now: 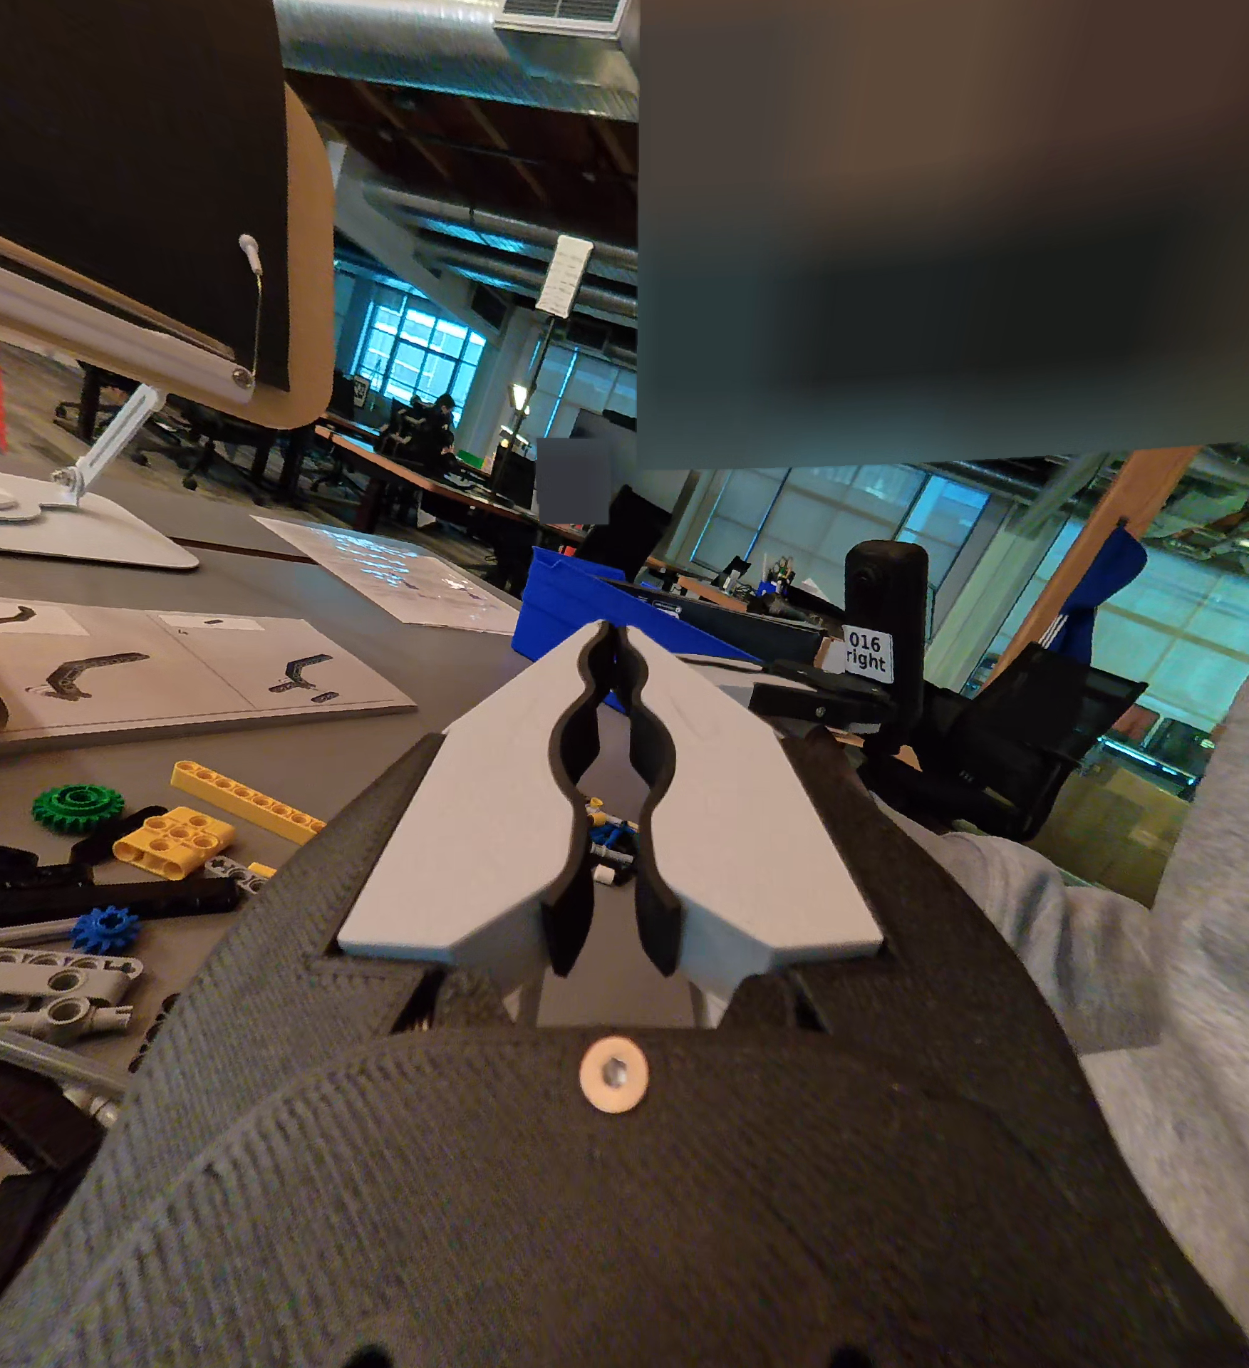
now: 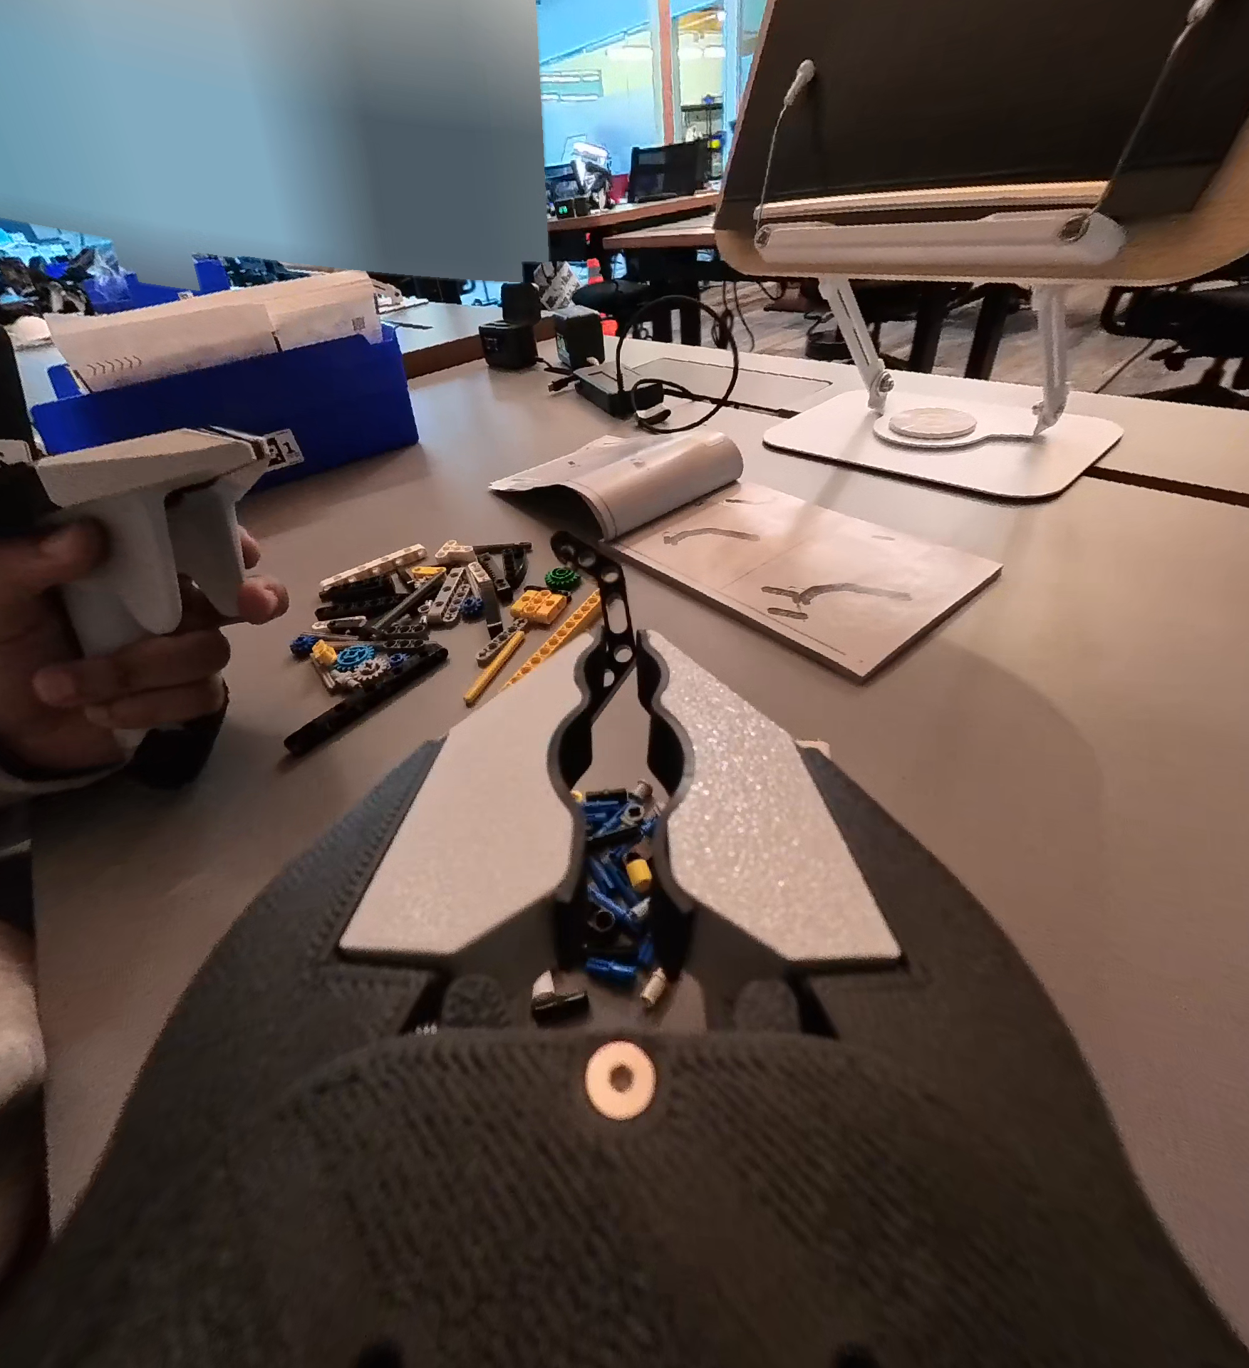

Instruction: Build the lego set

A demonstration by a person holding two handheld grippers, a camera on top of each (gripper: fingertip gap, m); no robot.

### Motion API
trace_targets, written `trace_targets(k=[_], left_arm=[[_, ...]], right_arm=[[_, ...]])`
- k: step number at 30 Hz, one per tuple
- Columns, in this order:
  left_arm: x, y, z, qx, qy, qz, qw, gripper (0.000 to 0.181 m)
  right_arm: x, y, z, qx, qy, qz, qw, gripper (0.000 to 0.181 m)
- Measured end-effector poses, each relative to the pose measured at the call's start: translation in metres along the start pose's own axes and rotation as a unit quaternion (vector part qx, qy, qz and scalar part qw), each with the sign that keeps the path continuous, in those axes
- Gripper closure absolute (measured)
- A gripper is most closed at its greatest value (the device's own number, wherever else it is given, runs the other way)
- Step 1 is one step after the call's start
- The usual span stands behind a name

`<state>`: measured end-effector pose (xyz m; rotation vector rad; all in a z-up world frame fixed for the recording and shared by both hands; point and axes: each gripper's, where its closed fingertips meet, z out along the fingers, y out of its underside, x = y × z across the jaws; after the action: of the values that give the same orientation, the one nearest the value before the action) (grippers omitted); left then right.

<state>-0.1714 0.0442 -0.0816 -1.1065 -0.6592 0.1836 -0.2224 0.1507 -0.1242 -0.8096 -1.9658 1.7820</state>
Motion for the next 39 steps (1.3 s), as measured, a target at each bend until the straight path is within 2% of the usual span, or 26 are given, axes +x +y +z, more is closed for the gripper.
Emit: trace_targets(k=[18, 23, 29, 31, 35, 39], left_arm=[[0.012, 0.007, 0.003, -0.017, 0.012, 0.042, 0.999, 0.181], [0.019, 0.013, 0.005, -0.030, 0.020, 0.070, 0.997, 0.181], [0.023, 0.017, 0.006, -0.040, 0.026, 0.076, 0.996, 0.178], [0.023, 0.018, 0.007, -0.043, 0.023, 0.082, 0.995, 0.172], [0.017, 0.020, 0.010, -0.052, 0.000, 0.082, 0.995, 0.145], [0.015, 0.022, 0.010, -0.060, -0.001, 0.074, 0.995, 0.144]], right_arm=[[-0.004, -0.001, -0.002, 0.004, 0.002, -0.014, 1.000, 0.176], [-0.020, -0.011, -0.007, 0.028, -0.028, 0.008, 0.999, 0.176], [-0.044, -0.002, 0.003, -0.007, -0.040, -0.052, 0.998, 0.175], [-0.055, 0.000, 0.007, -0.014, -0.051, -0.070, 0.996, 0.175], [-0.072, 0.004, 0.010, -0.025, -0.073, -0.093, 0.993, 0.176], [-0.077, 0.008, 0.012, -0.034, -0.079, -0.105, 0.991, 0.176]])
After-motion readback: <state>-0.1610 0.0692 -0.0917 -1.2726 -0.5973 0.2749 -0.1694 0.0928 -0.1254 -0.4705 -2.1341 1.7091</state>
